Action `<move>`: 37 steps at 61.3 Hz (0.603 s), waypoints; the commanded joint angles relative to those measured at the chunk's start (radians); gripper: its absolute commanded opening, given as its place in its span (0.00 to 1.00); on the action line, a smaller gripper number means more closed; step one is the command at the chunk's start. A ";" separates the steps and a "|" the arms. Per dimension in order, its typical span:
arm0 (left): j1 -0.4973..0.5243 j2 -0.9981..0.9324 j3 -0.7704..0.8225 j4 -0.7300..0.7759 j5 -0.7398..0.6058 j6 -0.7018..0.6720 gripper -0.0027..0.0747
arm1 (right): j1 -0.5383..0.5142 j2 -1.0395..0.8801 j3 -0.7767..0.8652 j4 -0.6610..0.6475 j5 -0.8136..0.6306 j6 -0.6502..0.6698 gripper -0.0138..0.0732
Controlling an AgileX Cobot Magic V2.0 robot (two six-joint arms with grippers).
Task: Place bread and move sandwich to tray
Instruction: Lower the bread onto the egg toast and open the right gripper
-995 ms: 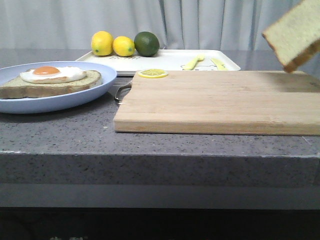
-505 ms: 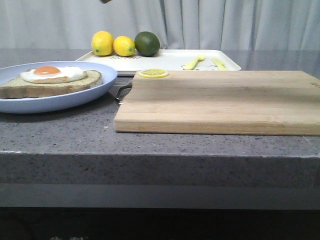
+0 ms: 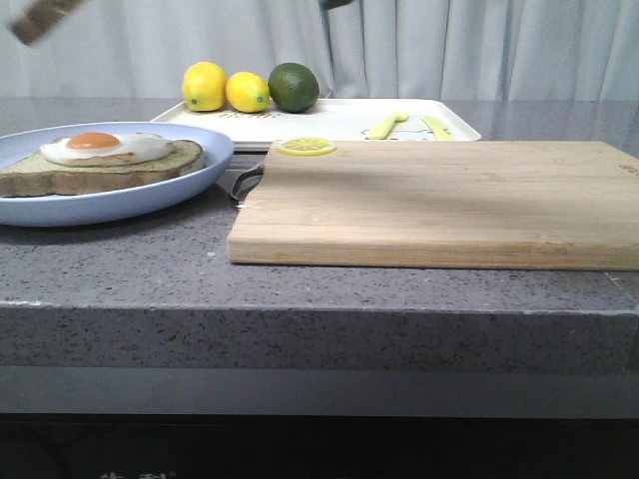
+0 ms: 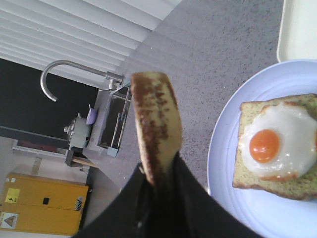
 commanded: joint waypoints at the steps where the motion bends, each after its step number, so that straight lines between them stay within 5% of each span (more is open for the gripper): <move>1: -0.009 0.015 -0.033 -0.005 -0.078 0.001 0.68 | 0.019 0.014 -0.083 0.068 0.020 0.052 0.26; 37: -0.009 0.015 -0.033 -0.011 -0.078 0.001 0.68 | 0.038 0.223 -0.169 0.066 0.003 0.141 0.26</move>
